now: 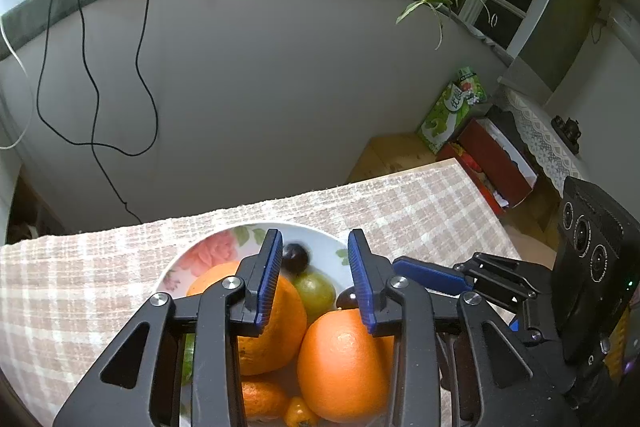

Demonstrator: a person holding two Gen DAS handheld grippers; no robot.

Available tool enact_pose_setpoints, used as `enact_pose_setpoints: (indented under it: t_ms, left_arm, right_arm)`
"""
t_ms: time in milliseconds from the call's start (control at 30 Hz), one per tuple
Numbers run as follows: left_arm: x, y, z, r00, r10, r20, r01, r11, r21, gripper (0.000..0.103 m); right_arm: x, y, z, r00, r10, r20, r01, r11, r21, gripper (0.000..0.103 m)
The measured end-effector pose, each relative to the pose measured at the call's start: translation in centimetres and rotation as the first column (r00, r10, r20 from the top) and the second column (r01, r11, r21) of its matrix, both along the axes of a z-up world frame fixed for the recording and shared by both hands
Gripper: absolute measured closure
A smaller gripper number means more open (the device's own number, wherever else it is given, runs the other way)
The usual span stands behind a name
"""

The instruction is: Organize fruits

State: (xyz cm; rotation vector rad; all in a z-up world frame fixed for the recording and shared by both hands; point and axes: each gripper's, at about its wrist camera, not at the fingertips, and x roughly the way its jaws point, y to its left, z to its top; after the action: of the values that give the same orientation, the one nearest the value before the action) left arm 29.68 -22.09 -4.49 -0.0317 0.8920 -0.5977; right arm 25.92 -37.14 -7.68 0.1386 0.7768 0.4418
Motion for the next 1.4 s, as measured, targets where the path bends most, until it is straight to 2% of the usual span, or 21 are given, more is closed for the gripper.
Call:
enact_pose_setpoints:
  t_ms: [367, 467, 600, 700, 867, 933, 1200, 1400]
  left_arm:
    - [-0.9, 0.7, 0.6, 1.0, 0.015, 0.015, -0.015, 1.0, 0.003, 0.071]
    - [-1.4, 0.9, 1.0, 0.999, 0.022, 0.032, -0.022, 1.0, 0.01, 0.061]
    - [-2.2, 1.0, 1.6, 0.998, 0.025, 0.057, -0.026, 0.999, 0.023, 0.06]
    - [-2.8, 1.4, 2.0, 0.997, 0.032, 0.073, -0.034, 0.999, 0.026, 0.054]
    - [-3.9, 2.0, 2.6, 0.994, 0.054, 0.096, -0.056, 0.998, 0.024, 0.051]
    - [-4.4, 2.2, 2.9, 0.992, 0.062, 0.108, -0.065, 0.998, 0.022, 0.046]
    - [-7.3, 3.6, 4.2, 0.975, 0.119, 0.19, -0.127, 0.991, 0.03, 0.034]
    - [-10.0, 4.7, 4.9, 0.959, 0.15, 0.241, -0.16, 0.987, 0.019, 0.032]
  right_arm:
    - [-1.2, 0.0, 1.0, 1.0, -0.01, 0.022, 0.01, 1.0, -0.004, 0.052]
    - [-1.6, 0.1, 1.3, 1.0, -0.011, 0.028, 0.011, 1.0, -0.011, 0.048]
    - [-2.2, 0.2, 1.7, 0.999, -0.01, 0.036, 0.011, 1.0, -0.017, 0.04]
    - [-2.9, 0.3, 2.2, 0.999, -0.009, 0.043, 0.01, 1.0, -0.019, 0.035]
    - [-3.9, 0.4, 2.9, 0.998, -0.012, 0.056, 0.014, 0.999, -0.029, 0.028]
    - [-4.2, 0.4, 3.1, 0.998, -0.016, 0.056, 0.018, 0.999, -0.029, 0.025]
    - [-6.0, 0.4, 3.6, 0.997, -0.021, 0.072, 0.024, 0.999, -0.034, 0.018]
    - [-7.7, 0.5, 4.2, 0.995, -0.031, 0.1, 0.035, 0.999, -0.036, 0.013]
